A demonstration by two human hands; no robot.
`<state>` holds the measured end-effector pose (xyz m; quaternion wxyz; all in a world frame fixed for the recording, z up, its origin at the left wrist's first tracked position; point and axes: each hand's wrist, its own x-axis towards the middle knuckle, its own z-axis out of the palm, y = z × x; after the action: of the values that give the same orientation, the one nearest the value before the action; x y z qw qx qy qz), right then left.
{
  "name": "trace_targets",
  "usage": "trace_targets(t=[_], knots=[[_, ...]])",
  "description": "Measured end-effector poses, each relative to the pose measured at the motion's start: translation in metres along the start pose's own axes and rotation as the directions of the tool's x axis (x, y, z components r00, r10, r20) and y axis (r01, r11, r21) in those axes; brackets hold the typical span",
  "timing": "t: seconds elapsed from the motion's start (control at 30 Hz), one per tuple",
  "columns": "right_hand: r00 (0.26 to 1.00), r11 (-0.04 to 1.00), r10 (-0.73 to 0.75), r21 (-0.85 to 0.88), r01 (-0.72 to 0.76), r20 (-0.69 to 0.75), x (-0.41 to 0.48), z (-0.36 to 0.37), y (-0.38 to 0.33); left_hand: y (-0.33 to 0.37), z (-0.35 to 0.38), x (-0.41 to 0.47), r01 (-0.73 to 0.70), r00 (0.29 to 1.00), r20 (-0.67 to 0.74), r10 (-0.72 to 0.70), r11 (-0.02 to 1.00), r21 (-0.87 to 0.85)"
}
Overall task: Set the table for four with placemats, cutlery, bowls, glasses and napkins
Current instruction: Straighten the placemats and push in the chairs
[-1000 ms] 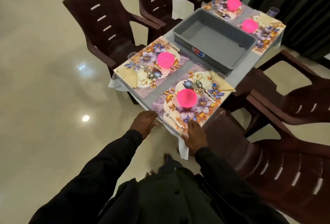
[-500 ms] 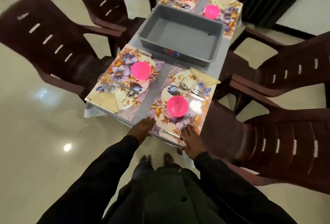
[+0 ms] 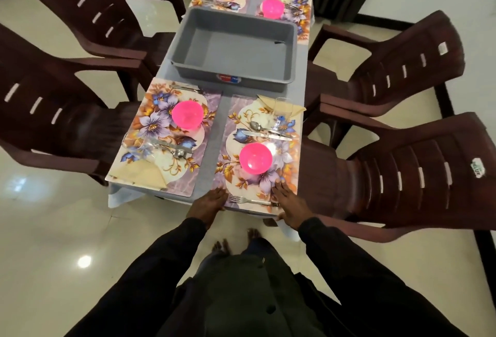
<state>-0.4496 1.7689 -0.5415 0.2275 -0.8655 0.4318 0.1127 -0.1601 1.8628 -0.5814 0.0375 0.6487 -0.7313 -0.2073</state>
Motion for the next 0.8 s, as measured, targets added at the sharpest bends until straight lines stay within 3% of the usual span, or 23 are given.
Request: trace_targets(t=[0.17, 0.8], knots=[[1.0, 1.0, 0.006, 0.01, -0.006, 0.015, -0.001, -0.001, 0.001, 0.002, -0.005, 0.002, -0.004, 1.0, 0.0, 0.004, 0.999, 0.053], [0.988, 0.991, 0.07, 0.119, -0.054, -0.14, -0.001, 0.012, -0.003, 0.0, -0.017, 0.012, -0.01, 0.998, -0.061, 0.012, 0.999, 0.041]])
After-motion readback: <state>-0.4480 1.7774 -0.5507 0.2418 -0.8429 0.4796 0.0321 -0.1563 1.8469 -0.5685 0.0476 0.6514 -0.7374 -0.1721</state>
